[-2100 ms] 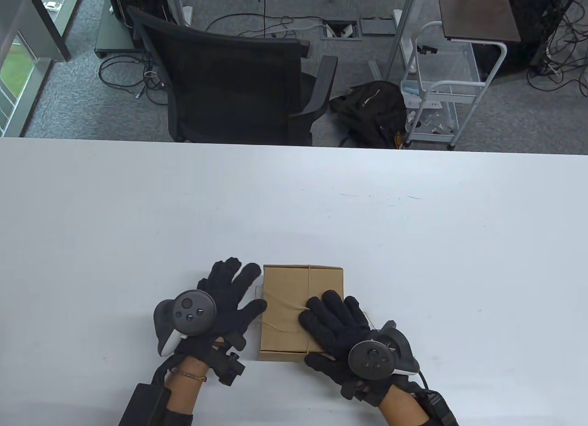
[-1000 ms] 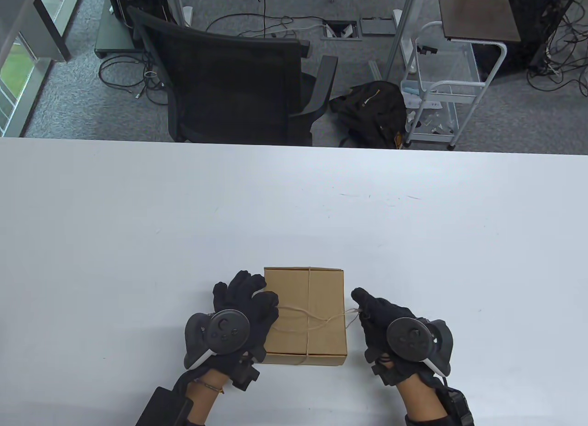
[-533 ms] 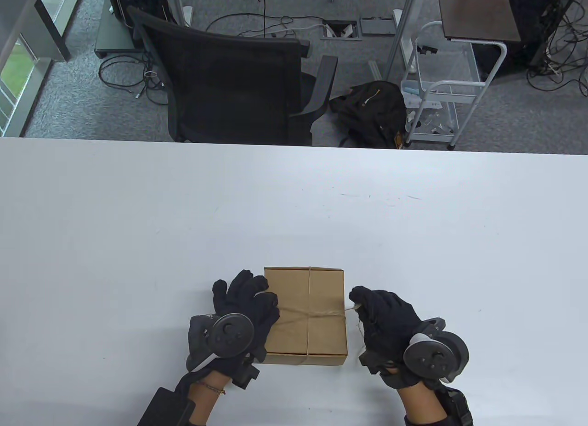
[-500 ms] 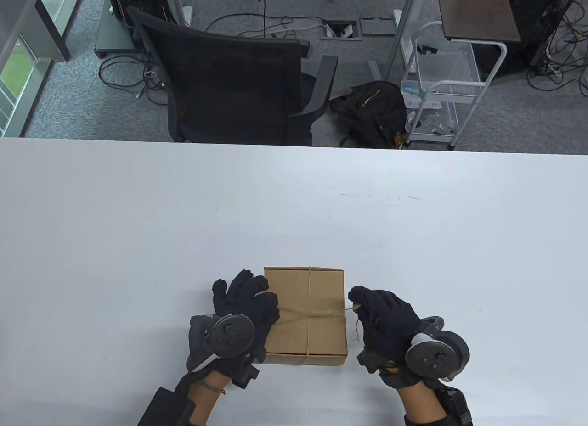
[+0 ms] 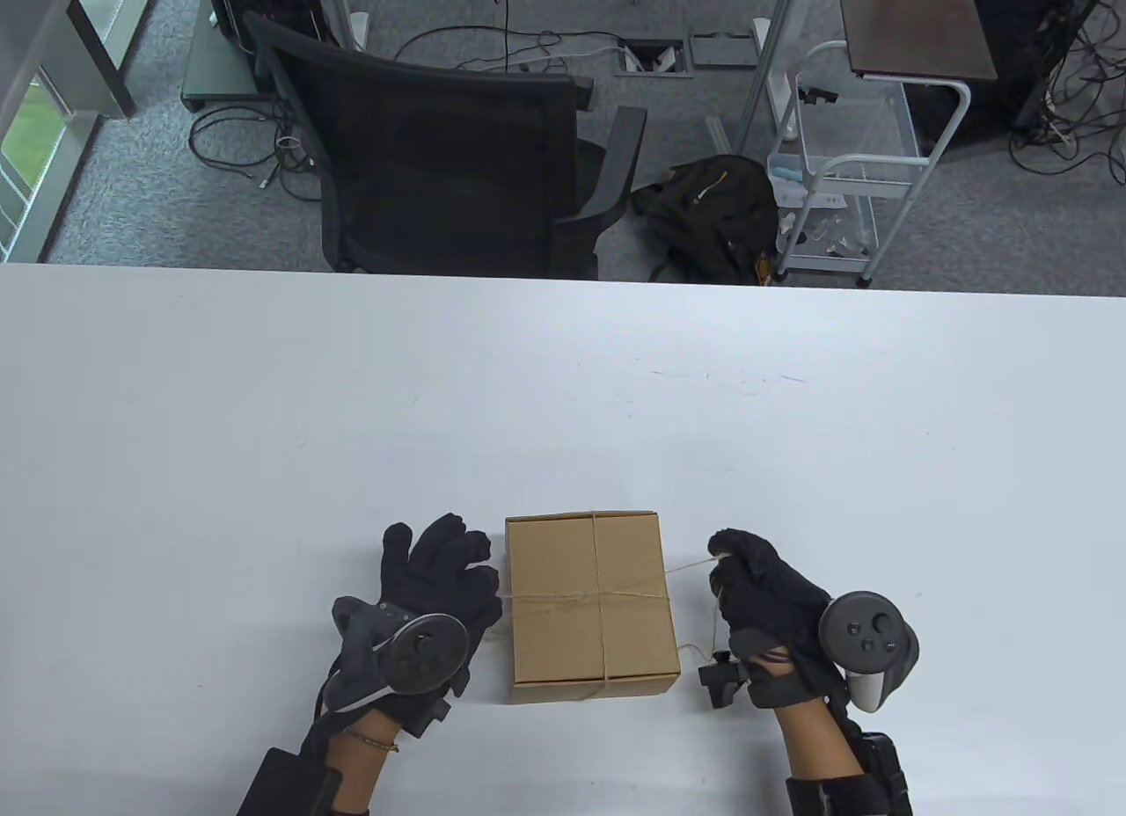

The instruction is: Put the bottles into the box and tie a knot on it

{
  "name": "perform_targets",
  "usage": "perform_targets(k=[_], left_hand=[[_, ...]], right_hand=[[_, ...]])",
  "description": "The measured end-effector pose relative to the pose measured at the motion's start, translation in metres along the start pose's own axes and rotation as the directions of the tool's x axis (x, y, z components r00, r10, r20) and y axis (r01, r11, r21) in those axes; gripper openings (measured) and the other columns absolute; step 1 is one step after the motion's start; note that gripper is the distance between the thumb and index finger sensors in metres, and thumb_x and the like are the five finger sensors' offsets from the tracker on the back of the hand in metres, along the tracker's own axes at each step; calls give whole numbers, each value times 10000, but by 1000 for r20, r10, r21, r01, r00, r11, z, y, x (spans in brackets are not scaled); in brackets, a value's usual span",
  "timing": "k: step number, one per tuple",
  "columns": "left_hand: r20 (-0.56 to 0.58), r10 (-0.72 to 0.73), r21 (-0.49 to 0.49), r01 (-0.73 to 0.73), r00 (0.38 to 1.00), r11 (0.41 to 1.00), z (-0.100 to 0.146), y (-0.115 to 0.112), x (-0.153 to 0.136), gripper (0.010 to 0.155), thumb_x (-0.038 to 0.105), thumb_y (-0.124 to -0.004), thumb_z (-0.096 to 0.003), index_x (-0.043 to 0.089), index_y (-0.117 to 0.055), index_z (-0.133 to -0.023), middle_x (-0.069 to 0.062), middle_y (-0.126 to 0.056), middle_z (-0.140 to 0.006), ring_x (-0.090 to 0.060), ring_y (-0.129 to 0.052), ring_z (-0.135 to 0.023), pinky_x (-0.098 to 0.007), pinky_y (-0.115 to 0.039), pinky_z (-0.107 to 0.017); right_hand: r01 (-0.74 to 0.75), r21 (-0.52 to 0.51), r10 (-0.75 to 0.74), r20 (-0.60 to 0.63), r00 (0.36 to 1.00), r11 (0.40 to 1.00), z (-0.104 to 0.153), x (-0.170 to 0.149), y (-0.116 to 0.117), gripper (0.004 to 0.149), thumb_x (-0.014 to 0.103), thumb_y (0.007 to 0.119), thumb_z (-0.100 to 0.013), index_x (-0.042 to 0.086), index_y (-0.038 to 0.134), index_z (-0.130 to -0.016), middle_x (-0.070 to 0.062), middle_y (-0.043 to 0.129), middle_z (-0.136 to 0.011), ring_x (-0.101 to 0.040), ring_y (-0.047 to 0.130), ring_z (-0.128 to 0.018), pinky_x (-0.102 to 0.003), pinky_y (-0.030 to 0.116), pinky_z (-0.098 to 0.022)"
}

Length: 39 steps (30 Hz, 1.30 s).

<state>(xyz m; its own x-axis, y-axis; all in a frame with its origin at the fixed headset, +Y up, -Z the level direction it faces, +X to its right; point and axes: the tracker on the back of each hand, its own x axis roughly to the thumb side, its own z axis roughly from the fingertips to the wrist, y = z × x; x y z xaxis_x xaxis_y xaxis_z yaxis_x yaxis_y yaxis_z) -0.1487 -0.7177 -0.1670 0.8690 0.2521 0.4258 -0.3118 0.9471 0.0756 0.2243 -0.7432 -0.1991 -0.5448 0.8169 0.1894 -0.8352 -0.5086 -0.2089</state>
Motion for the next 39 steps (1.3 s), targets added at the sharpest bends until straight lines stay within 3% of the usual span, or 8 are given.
perform_targets(k=[10, 14, 18, 22, 26, 33, 36, 39], left_hand=[[57, 34, -105, -28, 998, 994, 0, -6, -8, 463, 321, -928, -448, 68, -917, -835, -166, -595, -1168, -479, -772, -1018, -584, -686, -740], [84, 361, 91, -367, 929, 926, 3, 4, -22, 437, 267, -922, -424, 26, -907, -788, -197, -623, -1119, -396, -1003, -865, -442, -917, -603], [68, 594, 18, -596, 802, 803, 1, 3, -30, 431, 248, -858, -463, 72, -834, -856, -244, -710, -1080, -368, -1116, -698, -403, -1013, -468], [20, 636, -13, -636, 771, 771, 1, 1, -34, 449, 321, -810, -512, 203, -775, -943, -177, -990, -882, -258, -1157, -307, -337, -990, -196], [-19, 543, -80, -543, 839, 836, -1, 7, -33, 461, 340, -879, -499, 183, -833, -930, -88, -1094, -547, -144, -1050, -103, -293, -919, -60], [-108, 336, 17, -336, 936, 942, 5, 15, -41, 616, 436, -897, -468, 177, -814, -1020, -77, -1099, -522, -119, -1004, -50, -280, -897, -25], [-252, 194, -104, -225, 948, 969, 3, 8, -41, 560, 400, -857, -504, 159, -838, -1008, -94, -1104, -554, -114, -1009, -54, -273, -901, -29], [-223, 104, -310, -172, 969, 935, -4, -6, -37, 535, 376, -917, -481, 173, -884, -975, -95, -1120, -566, -102, -1017, -45, -263, -908, -23]], right_hand=[[-228, 22, 229, -26, 973, 973, 4, -11, 8, 401, 243, 781, -441, 70, 913, -778, -74, 1023, -419, -177, 988, -230, -464, 887, -302], [-288, 36, 289, -16, 957, 957, 4, -13, 10, 400, 239, 782, -442, 69, 910, -781, -82, 1021, -425, -188, 988, -241, -473, 881, -310], [-348, 43, 347, 15, 938, 937, 5, -9, 14, 400, 236, 781, -443, 69, 909, -782, -86, 1019, -430, -194, 987, -246, -478, 878, -316], [-391, 49, 390, 21, 920, 919, 5, -10, 17, 399, 233, 781, -443, 66, 908, -782, -88, 1019, -430, -196, 988, -247, -481, 877, -317], [-405, 46, 406, 0, 914, 913, 6, -12, 16, 400, 232, 782, -444, 62, 907, -783, -90, 1018, -431, -198, 989, -248, -482, 877, -317], [-445, 57, 446, 0, 895, 894, 7, -11, 20, 400, 230, 782, -444, 57, 908, -782, -93, 1018, -433, -201, 989, -251, -485, 875, -318], [-466, 57, 466, 9, 885, 883, 8, -10, 22, 399, 228, 782, -443, 57, 908, -781, -93, 1018, -432, -203, 989, -251, -485, 875, -318], [-492, 60, 491, 25, 871, 869, 8, -8, 24, 400, 228, 782, -443, 56, 907, -781, -94, 1017, -432, -202, 989, -250, -485, 875, -316]])
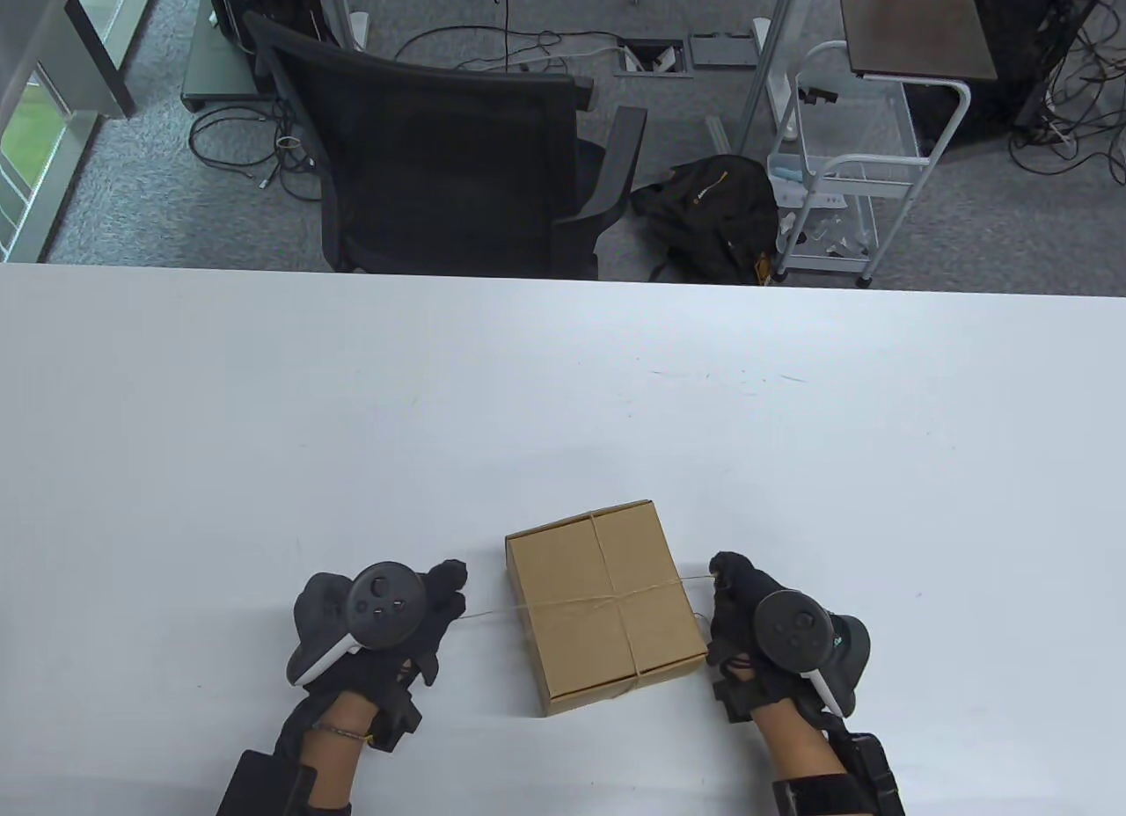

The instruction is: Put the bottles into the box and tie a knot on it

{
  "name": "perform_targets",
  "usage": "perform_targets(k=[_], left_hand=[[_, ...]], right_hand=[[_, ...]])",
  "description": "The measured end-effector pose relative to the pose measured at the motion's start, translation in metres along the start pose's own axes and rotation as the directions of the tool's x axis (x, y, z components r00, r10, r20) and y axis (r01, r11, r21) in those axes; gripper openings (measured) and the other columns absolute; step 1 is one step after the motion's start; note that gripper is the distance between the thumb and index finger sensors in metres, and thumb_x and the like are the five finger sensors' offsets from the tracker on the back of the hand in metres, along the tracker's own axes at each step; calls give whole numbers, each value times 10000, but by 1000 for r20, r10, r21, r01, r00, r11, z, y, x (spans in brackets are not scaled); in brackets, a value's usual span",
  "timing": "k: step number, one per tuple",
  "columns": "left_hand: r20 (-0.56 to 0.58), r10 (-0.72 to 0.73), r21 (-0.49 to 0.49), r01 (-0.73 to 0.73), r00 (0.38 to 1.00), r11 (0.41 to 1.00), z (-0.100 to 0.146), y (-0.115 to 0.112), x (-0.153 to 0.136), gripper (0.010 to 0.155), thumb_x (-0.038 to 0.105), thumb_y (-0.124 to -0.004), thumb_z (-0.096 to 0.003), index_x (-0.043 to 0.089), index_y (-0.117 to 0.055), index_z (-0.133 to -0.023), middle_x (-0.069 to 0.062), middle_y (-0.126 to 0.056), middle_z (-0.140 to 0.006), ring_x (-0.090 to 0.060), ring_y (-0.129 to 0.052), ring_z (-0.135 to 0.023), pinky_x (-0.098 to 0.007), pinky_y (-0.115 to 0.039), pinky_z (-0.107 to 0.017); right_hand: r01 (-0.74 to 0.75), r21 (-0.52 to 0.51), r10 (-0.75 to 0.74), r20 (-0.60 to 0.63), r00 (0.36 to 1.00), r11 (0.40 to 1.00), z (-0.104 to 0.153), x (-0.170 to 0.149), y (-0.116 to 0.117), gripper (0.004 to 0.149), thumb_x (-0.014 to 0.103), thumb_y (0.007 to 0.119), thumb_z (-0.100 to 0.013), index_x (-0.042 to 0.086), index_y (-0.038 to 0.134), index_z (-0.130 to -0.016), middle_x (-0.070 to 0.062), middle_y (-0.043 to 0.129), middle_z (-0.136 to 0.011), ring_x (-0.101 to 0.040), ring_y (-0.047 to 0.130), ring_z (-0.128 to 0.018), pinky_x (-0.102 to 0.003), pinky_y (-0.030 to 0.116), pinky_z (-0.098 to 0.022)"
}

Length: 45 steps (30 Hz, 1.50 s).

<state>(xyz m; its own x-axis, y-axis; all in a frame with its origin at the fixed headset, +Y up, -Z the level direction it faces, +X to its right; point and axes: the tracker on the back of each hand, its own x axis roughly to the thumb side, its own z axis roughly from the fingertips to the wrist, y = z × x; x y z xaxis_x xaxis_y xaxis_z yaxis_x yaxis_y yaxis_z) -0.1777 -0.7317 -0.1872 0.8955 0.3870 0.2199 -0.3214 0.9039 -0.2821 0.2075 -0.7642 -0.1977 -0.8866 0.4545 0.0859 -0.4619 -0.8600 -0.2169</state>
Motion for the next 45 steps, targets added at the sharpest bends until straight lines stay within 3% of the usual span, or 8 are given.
perform_targets(k=[7, 14, 21, 25, 27, 36, 40, 45], left_hand=[[114, 431, -486, -328, 895, 810, -8, -17, 15, 505, 398, -979, -446, 158, -973, -889, -94, -1138, -543, -101, -1028, -48, -262, -915, -28], [189, 764, -615, -533, 617, 582, -9, -19, 32, 530, 473, -943, -449, 165, -984, -878, -60, -1128, -490, -97, -1021, -50, -258, -910, -28], [169, 951, -634, -710, 258, 305, -13, -24, 39, 643, 541, -752, -525, 254, -735, -1100, -64, -1094, -538, -88, -1000, -95, -251, -897, -62], [159, 958, -591, -754, 239, 286, -15, -26, 32, 654, 502, -758, -548, 327, -581, -1154, -60, -1085, -556, -85, -999, -106, -248, -897, -70], [160, 958, -562, -776, 237, 286, -15, -26, 28, 650, 482, -763, -559, 345, -552, -1158, -50, -1082, -563, -81, -998, -110, -244, -899, -74], [113, 957, -473, -833, 266, 287, -19, -31, 18, 663, 455, -799, -557, 342, -541, -1157, -52, -1081, -561, -82, -999, -104, -246, -899, -69], [105, 947, -447, -836, 304, 318, -18, -31, 13, 668, 455, -795, -561, 322, -536, -1162, -48, -1082, -560, -77, -1000, -103, -242, -901, -68], [91, 947, -436, -842, 309, 317, -17, -30, 13, 670, 455, -794, -563, 310, -535, -1164, -52, -1081, -561, -79, -1001, -107, -243, -901, -71]], right_hand=[[-84, 0, 84, 9, 996, 996, 0, 6, 4, 398, 229, 781, -444, 60, 907, -781, -90, 1017, -432, -197, 989, -249, -480, 877, -316], [-83, 30, 83, 16, 996, 996, 1, 15, 9, 398, 230, 778, -445, 60, 907, -781, -86, 1016, -430, -191, 990, -246, -475, 880, -309], [-27, 66, 25, 26, 999, 997, 1, 24, 7, 401, 233, 768, -446, 71, 897, -789, -86, 1008, -450, -206, 988, -277, -489, 868, -335], [219, 78, -216, -56, 975, 972, 0, 12, -10, 403, 231, 733, -456, 113, 859, -820, -162, 929, -681, -351, 932, -533, -601, 754, -484], [417, 103, -417, -26, 909, 903, -3, 2, -18, 403, 210, 733, -450, 87, 856, -813, -266, 763, -920, -496, 787, -757, -633, 721, -518], [835, 473, -894, -187, 407, 282, -9, -13, -34, 500, 139, 785, -456, 179, 761, -954, -162, 982, -665, -292, 1034, -363, -383, 937, -231], [684, 686, -848, -188, 495, 247, -8, -8, -36, 399, 46, 743, -424, 148, 939, -756, -165, 905, -759, -275, 974, -399, -434, 876, -275], [355, 744, -473, -59, 879, 567, -1, 5, -25, 402, 7, 768, -385, 87, 1039, -672, -198, 931, -774, -312, 980, -371, -481, 865, -255]])
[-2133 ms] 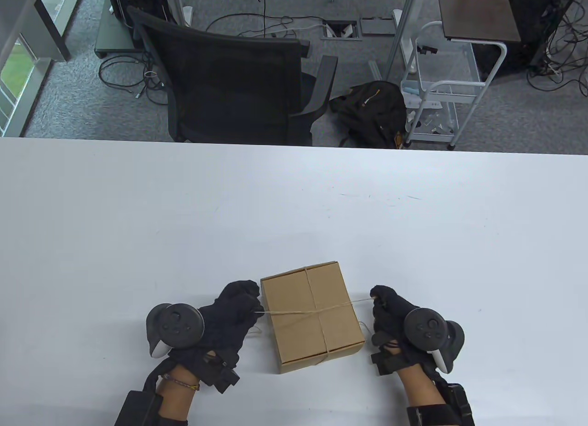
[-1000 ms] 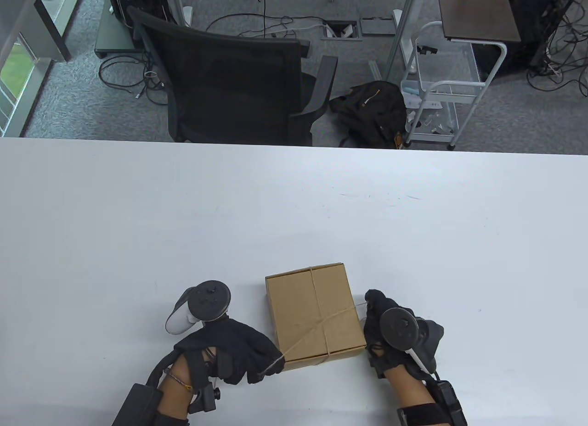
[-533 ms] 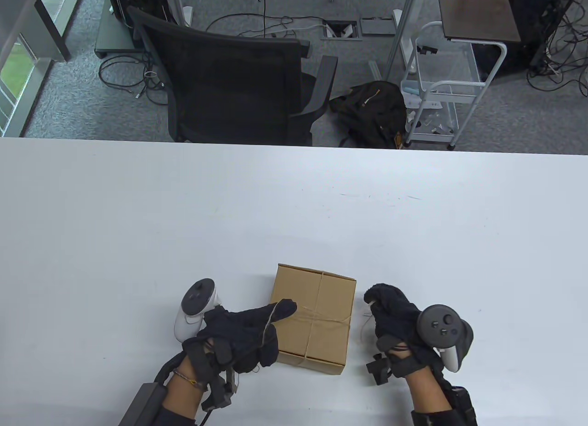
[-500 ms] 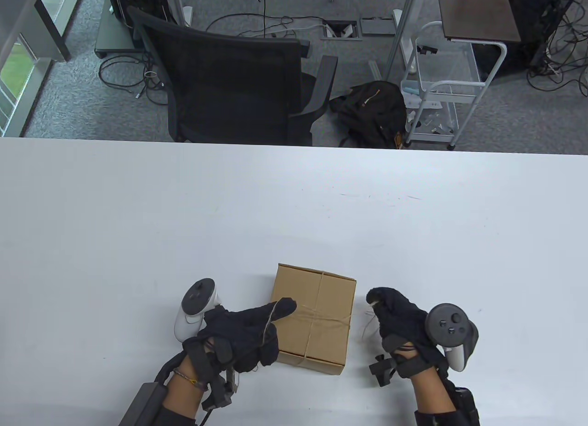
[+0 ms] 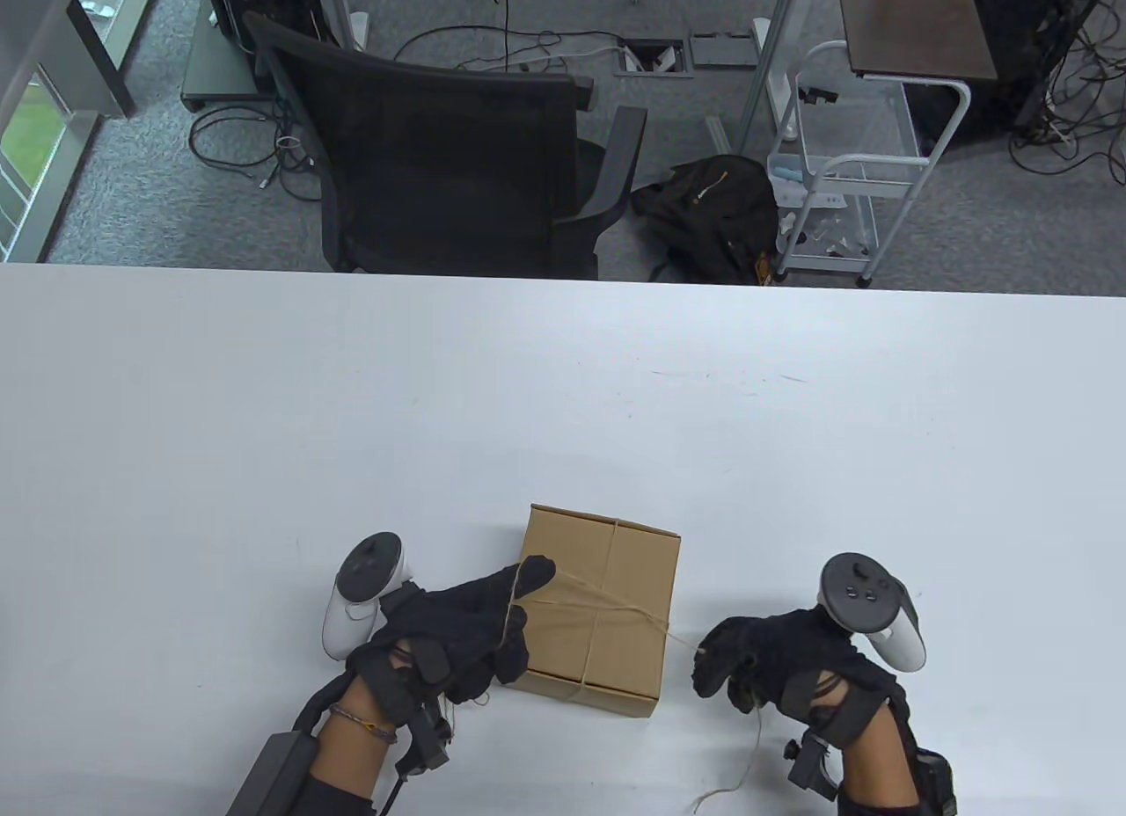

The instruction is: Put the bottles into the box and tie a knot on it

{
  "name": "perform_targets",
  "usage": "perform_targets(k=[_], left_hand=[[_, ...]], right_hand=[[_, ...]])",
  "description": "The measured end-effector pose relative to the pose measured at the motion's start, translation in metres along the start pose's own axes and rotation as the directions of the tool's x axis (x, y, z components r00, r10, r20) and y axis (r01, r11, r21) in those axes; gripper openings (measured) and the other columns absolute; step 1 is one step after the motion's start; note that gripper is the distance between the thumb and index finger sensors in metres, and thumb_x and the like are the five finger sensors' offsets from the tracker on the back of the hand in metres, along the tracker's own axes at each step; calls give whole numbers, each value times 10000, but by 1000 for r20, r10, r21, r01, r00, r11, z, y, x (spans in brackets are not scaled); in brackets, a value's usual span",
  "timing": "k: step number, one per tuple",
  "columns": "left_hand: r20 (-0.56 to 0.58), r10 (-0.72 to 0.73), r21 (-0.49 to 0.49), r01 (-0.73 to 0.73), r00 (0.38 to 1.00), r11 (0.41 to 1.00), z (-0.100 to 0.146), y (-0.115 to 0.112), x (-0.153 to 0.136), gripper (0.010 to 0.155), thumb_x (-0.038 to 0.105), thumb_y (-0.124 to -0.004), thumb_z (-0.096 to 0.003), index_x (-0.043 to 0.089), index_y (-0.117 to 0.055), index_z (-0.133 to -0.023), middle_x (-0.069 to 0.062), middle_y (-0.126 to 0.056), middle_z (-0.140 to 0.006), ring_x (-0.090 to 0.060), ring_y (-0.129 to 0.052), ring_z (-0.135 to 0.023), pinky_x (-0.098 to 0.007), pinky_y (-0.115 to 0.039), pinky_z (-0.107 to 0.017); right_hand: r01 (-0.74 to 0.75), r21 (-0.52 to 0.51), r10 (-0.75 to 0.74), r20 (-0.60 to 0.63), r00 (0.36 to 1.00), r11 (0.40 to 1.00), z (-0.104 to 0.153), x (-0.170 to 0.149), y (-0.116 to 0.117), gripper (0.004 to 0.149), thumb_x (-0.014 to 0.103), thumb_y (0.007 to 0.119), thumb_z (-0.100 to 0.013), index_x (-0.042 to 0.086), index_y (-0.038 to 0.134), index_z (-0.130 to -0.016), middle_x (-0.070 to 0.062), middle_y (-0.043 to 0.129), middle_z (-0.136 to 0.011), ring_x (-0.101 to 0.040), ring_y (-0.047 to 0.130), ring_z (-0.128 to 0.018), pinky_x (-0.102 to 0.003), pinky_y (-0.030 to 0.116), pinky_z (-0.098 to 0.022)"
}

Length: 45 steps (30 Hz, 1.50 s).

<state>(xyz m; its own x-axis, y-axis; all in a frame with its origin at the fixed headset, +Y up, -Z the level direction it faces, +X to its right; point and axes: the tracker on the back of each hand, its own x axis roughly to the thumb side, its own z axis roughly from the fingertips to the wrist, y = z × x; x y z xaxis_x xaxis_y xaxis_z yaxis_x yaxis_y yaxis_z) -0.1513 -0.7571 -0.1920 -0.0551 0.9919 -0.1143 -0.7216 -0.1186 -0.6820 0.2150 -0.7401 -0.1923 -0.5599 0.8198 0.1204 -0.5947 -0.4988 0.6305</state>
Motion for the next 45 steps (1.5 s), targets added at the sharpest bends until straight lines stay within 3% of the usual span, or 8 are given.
perform_targets(k=[6, 8, 11, 14, 22, 27, 34, 45], left_hand=[[-22, -39, 1, 39, 999, 999, 0, -3, 0, 670, 456, -797, -561, 301, -544, -1162, -55, -1081, -559, -80, -1002, -104, -243, -902, -68], [-22, -40, 1, 40, 999, 999, 0, -2, -1, 672, 457, -797, -561, 300, -542, -1163, -53, -1081, -559, -80, -1002, -105, -243, -902, -69], [-25, -38, 4, 39, 999, 999, 1, -1, -1, 675, 458, -798, -561, 298, -539, -1164, -52, -1080, -561, -79, -1002, -106, -243, -902, -69], [-30, -41, 3, 41, 999, 999, 1, -1, -1, 673, 458, -797, -561, 296, -544, -1163, -54, -1080, -560, -79, -1002, -106, -242, -902, -70], [-36, -12, 4, 13, 999, 1000, -1, -1, -2, 678, 466, -793, -563, 303, -531, -1167, -53, -1078, -568, -76, -1003, -113, -240, -903, -75], [-63, 9, 32, -7, 998, 999, -3, -2, -5, 682, 470, -788, -566, 306, -517, -1171, -52, -1077, -569, -74, -1004, -115, -238, -905, -77], [-109, -19, 42, 23, 994, 999, -4, -6, -5, 684, 471, -782, -571, 273, -521, -1171, -58, -1077, -567, -75, -1006, -116, -238, -906, -76], [-156, -114, 52, 123, 981, 991, -4, -12, 3, 701, 470, -760, -582, 172, -511, -1165, -57, -1079, -563, -67, -1009, -111, -229, -908, -72]], right_hand=[[-386, -4, 370, -278, 887, 922, -25, 2, 26, 493, 65, 761, -433, 76, 813, -923, -233, 863, -864, -294, 984, -411, -430, 877, -276], [-417, -34, 379, -356, 854, 908, -30, -1, 28, 511, 250, 822, -479, 25, 793, -937, -257, 866, -838, -302, 992, -420, -423, 887, -276], [-405, -327, 223, -473, 852, 854, -29, -6, 25, 518, 378, 777, -504, -27, 923, -792, -276, 981, -638, -285, 1036, -313, -405, 915, -185], [-408, -461, 155, -492, 857, 788, -28, -10, 21, 618, 495, 683, -478, 2, 988, -690, -224, 1047, -521, -217, 1065, -211, -345, 935, -103], [-124, -680, 115, -60, 992, 722, -26, -6, 18, 785, 585, 551, -442, 8, 812, -907, -271, 870, -842, -459, 932, -568, -564, 817, -386], [-37, -556, 215, 259, 942, 831, -31, 14, 23, 788, 592, 613, -430, 108, 590, -1052, -162, 528, -1110, -529, 431, -964, -715, 480, -643], [-230, -438, 409, 376, 832, 869, -31, 43, 42, 773, 598, 673, -419, 162, 607, -1054, -99, 509, -1136, -451, 308, -1027, -733, 319, -676], [-315, -445, 504, 411, 759, 838, -27, 69, 66, 714, 589, 736, -412, 160, 761, -982, -103, 670, -1086, -480, 501, -1002, -801, 278, -634]])
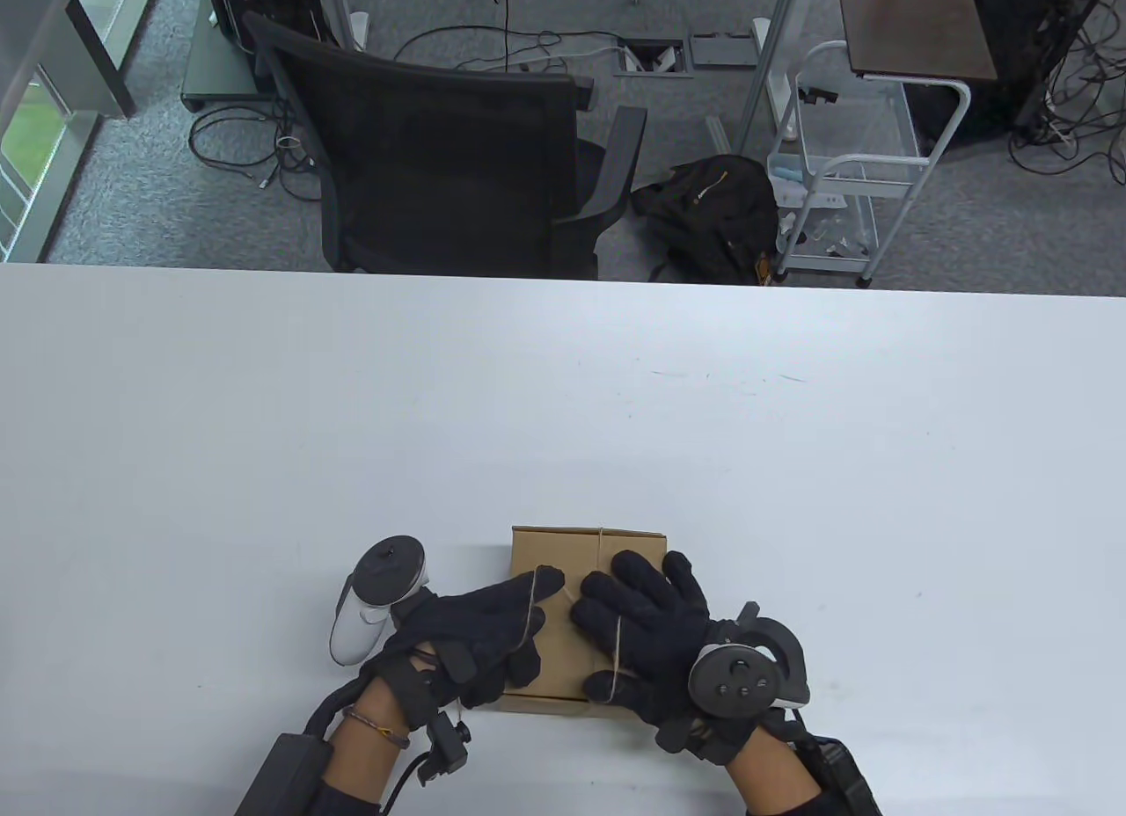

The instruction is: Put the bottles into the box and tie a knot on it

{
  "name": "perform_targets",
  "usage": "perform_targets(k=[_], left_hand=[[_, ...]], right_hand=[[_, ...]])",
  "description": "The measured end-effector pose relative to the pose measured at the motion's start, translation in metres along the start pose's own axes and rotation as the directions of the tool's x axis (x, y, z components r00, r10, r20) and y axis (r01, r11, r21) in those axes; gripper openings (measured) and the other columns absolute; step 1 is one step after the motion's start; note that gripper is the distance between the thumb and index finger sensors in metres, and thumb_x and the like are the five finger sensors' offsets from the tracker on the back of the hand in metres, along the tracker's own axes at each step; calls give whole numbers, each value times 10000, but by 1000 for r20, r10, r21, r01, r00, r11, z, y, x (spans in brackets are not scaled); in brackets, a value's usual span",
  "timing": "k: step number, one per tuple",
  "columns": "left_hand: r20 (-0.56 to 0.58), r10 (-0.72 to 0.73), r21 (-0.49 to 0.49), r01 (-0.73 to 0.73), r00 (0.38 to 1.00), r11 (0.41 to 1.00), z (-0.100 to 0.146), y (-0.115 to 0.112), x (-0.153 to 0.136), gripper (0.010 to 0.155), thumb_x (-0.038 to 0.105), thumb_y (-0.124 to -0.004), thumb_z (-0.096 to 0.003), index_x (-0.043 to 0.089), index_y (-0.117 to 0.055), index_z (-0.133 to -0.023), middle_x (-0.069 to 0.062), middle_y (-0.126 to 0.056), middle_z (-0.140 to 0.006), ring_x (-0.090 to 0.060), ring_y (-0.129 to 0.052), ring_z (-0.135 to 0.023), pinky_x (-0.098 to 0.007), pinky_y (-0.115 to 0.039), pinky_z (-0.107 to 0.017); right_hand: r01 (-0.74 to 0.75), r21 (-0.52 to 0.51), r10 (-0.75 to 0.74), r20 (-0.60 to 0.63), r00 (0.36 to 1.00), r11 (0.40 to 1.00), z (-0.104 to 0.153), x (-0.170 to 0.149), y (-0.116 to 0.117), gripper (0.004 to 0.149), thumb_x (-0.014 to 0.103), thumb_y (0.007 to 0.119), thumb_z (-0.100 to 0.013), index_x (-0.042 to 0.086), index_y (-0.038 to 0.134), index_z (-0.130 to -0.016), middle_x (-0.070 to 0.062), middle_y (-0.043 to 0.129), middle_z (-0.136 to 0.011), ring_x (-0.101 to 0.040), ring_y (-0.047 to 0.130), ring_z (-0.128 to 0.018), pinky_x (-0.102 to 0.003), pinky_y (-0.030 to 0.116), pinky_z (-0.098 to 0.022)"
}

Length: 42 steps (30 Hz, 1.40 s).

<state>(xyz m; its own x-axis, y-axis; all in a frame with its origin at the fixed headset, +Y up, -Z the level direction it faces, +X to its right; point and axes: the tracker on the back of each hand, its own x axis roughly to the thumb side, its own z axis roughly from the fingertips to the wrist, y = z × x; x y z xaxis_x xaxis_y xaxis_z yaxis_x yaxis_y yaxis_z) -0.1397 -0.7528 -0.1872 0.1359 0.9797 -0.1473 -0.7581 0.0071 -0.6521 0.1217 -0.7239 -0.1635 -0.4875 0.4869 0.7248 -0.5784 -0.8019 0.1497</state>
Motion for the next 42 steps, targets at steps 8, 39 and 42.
perform_targets(k=[8, 39, 42], left_hand=[[4, -296, 175, 291, 955, 941, 5, -13, 27, 668, 461, -803, -567, 233, -575, -1152, -79, -1068, -581, -92, -1006, -121, -253, -901, -80], [118, -966, 543, 800, 229, 256, 15, -95, 63, 480, 373, -902, -490, 197, -865, -935, -31, -945, -725, -127, -1009, -228, -288, -901, -170], [79, -976, 551, 807, 203, 213, 14, -97, 64, 490, 375, -916, -480, 196, -854, -932, -28, -945, -720, -123, -1012, -226, -284, -903, -167]], right_hand=[[172, -15, -173, -85, 981, 985, 3, -16, 4, 654, 572, 784, -416, 174, 823, -934, -47, 692, -1067, -369, 446, -1028, -697, 161, -661], [504, 23, -488, -216, 846, 863, 3, -15, 15, 767, 620, 694, -458, 41, 797, -950, -97, 534, -1139, -307, 188, -1057, -657, -58, -581], [495, -18, -485, -227, 844, 869, 3, -12, 15, 717, 564, 699, -491, 14, 813, -936, -119, 558, -1127, -328, 215, -1054, -675, -36, -577]])
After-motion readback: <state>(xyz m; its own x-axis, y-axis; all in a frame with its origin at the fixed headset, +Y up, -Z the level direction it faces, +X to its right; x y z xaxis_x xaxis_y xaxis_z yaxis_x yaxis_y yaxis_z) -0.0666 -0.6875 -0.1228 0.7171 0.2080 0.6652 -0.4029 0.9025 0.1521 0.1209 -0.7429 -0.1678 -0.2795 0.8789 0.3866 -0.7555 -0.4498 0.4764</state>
